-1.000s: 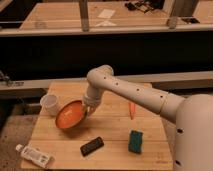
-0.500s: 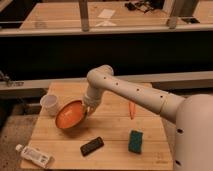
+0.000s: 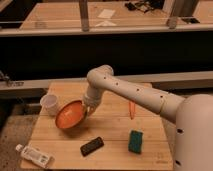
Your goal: Pick up the ceramic bowl
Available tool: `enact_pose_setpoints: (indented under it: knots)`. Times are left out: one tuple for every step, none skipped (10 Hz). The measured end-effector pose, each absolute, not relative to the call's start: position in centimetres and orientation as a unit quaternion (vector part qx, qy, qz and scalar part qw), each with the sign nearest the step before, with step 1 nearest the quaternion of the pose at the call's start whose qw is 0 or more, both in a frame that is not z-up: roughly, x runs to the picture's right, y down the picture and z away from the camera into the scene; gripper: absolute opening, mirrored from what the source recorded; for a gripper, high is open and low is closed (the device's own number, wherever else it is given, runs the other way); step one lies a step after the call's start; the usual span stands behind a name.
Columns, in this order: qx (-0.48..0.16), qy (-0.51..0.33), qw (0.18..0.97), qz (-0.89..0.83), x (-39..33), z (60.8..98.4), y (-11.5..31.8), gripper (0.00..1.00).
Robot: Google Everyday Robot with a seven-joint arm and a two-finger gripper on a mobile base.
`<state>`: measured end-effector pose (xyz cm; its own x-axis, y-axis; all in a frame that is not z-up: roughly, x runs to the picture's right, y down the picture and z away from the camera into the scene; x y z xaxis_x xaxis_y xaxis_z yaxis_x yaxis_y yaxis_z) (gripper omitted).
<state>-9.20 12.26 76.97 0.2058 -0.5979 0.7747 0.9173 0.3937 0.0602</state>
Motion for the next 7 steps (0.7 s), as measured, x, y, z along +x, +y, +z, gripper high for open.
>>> enact_pose_setpoints:
  knots:
    - [-0.214,-0.374,0.747,-0.507,-9.20,76.97,12.26,0.01]
    - [-0.214,-0.374,0.747,-0.507,-9.20,76.98,12.26,0.01]
    - [-0.214,-0.374,0.747,-0.507,-9.20,76.98,12.26,0.01]
    - [-0.214,-0.373,0.747,-0.508,-9.19,76.98,12.25,0.01]
    - [-0.214,-0.374,0.747,-0.507,-9.20,76.97,12.26,0.01]
    - [-0.214,-0.374,0.747,-0.507,-9.20,76.98,12.26,0.01]
    - [-0.214,-0.374,0.747,-0.507,-9.20,76.98,12.26,0.01]
